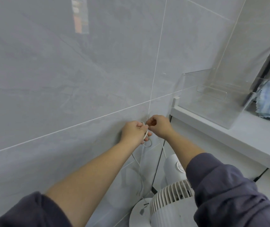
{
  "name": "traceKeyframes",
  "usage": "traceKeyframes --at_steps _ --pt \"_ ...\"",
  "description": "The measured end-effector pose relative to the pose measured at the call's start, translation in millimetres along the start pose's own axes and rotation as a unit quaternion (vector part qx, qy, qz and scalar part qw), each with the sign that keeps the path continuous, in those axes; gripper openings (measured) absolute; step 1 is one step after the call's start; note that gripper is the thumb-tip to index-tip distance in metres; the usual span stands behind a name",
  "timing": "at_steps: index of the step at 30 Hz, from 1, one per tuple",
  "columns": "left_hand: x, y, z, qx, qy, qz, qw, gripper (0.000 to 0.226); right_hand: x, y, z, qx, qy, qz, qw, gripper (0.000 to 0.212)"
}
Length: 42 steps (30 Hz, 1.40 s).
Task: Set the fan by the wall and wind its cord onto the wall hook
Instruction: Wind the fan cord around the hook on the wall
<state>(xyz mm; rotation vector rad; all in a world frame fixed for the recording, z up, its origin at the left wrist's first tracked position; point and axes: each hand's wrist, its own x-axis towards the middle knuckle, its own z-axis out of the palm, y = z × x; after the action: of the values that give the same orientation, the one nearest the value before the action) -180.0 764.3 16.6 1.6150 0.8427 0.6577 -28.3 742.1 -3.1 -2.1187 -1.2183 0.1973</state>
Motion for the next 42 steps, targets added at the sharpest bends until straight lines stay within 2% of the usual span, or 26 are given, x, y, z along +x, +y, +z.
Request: traceKeyframes --at_steps 3,5,8,15,19,22,25,32,37,42 --pt "5.6 5.6 0.6 -0.021 0.002 -0.018 1.0 0.015 -10.1 -0.8 -15.6 0.102 -0.004 0.029 0.994 0.024" --pt "8.7 7.3 0.7 -0.036 0.005 -0.033 0.999 0.017 -19.6 -3.5 -26.6 0.186 -0.059 0.056 0.979 0.027" --pt "11.6 7.8 0.6 -0.034 0.0 -0.042 0.999 0.019 -27.4 -7.8 -40.8 0.223 -0.124 0.071 0.964 0.025" --pt "7.5 2.5 -8.2 0.054 -0.029 0.007 0.998 0.019 -23.6 -22.4 -51.0 0.134 -0.164 0.074 0.975 0.027" --pt "8.4 7.5 -21.2 0.007 -0.001 0.022 1.0 0.01 -22.1 -29.8 -51.1 0.114 -0.172 0.091 0.974 0.029" --pt "9.7 12.2 -34.2 -0.047 0.032 0.055 0.997 0.015 -21.7 -38.6 -46.5 0.114 -0.182 0.092 0.972 0.031" --pt "6.6 17.0 -40.3 -0.032 0.033 0.081 0.996 0.013 -19.5 -48.2 -41.8 0.127 -0.188 0.092 0.97 0.031" --pt "-2.9 24.3 -46.3 0.02 -0.02 0.075 0.997 0.02 -10.7 -71.3 -48.1 0.182 -0.182 0.111 0.96 0.027" --pt "-8.4 26.6 -45.4 0.001 -0.005 0.068 0.998 0.013 -9.1 -86.2 -53.4 0.171 -0.234 0.158 0.944 0.027" --pt "-14.9 25.2 -41.7 -0.014 0.028 0.034 0.999 0.024 -8.9 -99.7 -58.6 0.153 -0.266 0.177 0.935 0.017"
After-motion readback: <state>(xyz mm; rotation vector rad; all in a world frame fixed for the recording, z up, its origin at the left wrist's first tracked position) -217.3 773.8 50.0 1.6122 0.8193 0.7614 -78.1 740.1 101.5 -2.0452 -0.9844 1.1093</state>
